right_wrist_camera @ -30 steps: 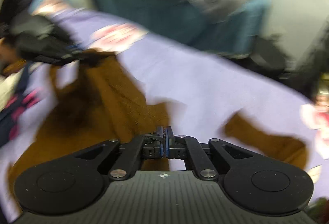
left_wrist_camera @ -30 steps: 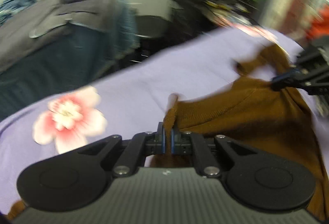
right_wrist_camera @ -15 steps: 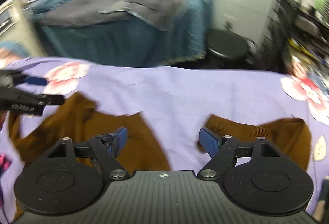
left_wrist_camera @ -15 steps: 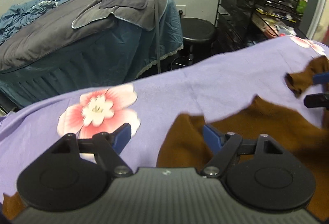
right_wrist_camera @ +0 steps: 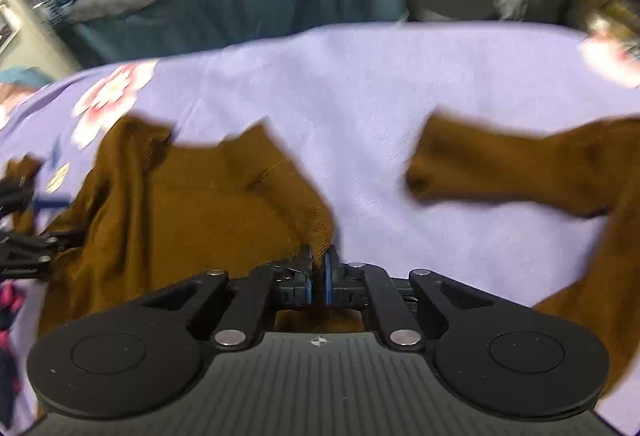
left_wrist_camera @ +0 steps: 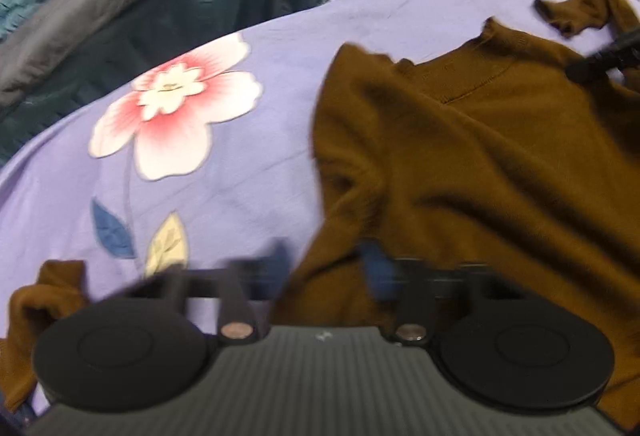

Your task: Fold small clothes

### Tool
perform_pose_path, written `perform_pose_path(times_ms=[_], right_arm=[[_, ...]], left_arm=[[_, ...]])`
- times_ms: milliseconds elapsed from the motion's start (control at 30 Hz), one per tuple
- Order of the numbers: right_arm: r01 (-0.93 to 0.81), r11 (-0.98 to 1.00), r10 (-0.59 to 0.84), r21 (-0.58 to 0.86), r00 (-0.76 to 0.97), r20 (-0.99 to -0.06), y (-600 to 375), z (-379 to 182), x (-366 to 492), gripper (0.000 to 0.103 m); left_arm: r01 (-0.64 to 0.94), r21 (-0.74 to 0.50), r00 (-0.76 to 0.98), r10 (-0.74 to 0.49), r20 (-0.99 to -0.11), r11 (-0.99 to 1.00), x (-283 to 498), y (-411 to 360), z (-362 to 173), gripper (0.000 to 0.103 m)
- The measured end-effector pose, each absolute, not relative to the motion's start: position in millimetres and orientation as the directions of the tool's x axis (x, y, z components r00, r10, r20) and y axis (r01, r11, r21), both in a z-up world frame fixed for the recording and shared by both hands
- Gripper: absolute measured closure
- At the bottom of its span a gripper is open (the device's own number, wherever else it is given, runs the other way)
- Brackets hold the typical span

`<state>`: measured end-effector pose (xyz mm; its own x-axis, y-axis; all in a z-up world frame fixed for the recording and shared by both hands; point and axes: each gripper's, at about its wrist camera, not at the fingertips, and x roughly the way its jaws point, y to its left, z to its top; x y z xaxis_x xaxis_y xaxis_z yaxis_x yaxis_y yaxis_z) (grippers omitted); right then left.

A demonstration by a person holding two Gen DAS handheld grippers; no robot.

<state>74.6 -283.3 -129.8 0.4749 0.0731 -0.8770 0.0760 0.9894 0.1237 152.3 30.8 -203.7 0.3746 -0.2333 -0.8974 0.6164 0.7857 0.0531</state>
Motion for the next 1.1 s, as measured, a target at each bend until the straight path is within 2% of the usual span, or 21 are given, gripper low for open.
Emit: perform_pose_path(times_ms=[100,167,200,233,300,367,400,433,467,500,600,767,867,967,1100], right_arm=[[0.184,0.982,-0.138,-0.042,0.547,-0.826,-295,-98,70,0.096],[0.242,0.965,-0.223,-0.103,0.544,-0.809,-307,-90,71,0.094],[0.252,0.961,-0.232,-0.112,0.517,-0.824,-312,-94,73,0.082],[0.255,0.962,-0.216,-0.099,0.49,-0.845,-317,-99,76,0.076],[0.242,0.968,-0.177,-0.065,0.474,-0.863,-321,-106,74,0.075],[0.256,0.963,-0.205,-0.086,0.485,-0.85,-317,-100,67,0.07],[0.256,0.964,-0.202,-0.074,0.522,-0.829,-313,-93,60,0.066],[0.245,0.968,-0.183,-0.05,0.559,-0.809,-310,-85,53,0.062],[0.226,0.974,-0.16,-0.028,0.589,-0.792,-305,-78,42,0.06],[0.207,0.978,-0.143,-0.018,0.607,-0.782,-299,-72,31,0.057],[0.139,0.99,-0.096,-0.013,0.614,-0.784,-277,-66,2,0.055],[0.163,0.986,-0.051,0.041,0.525,-0.85,-257,-75,-67,0.053],[0.171,0.98,0.011,0.105,0.474,-0.88,-247,-77,-115,0.053],[0.128,0.973,0.118,0.19,0.43,-0.895,-237,-69,-157,0.053],[-0.009,0.936,0.342,0.351,0.243,-0.908,-225,-52,-206,0.053]], left_arm=[[0.567,0.155,0.48,-0.172,-0.86,0.809,154,30,-184,0.098],[0.496,0.168,0.485,-0.111,-0.868,0.852,163,40,-182,0.098],[0.479,0.168,0.465,-0.086,-0.881,0.862,169,46,-186,0.098],[0.472,0.182,0.458,-0.064,-0.886,0.862,171,50,-190,0.098],[0.457,0.231,0.447,0.003,-0.895,0.859,176,58,-198,0.096],[0.412,0.236,0.455,0.025,-0.89,0.88,173,67,-194,0.095],[0.395,0.212,0.469,0.002,-0.883,0.894,170,71,-188,0.085],[0.391,0.185,0.481,-0.03,-0.876,0.902,163,75,-180,0.066],[0.391,0.174,0.494,-0.047,-0.868,0.904,156,79,-174,0.054],[0.392,0.176,0.506,-0.052,-0.861,0.903,147,82,-167,0.037],[0.411,0.141,0.532,-0.111,-0.84,0.9,115,83,-149,0.036],[0.416,0.005,0.423,-0.188,-0.886,0.91,49,89,-149,0.036],[0.409,-0.073,0.342,-0.226,-0.912,0.91,4,97,-158,0.039],[0.414,-0.148,0.245,-0.267,-0.932,0.898,-38,107,-170,0.042],[0.465,-0.17,0.141,-0.263,-0.955,0.869,-93,120,-169,0.053]])
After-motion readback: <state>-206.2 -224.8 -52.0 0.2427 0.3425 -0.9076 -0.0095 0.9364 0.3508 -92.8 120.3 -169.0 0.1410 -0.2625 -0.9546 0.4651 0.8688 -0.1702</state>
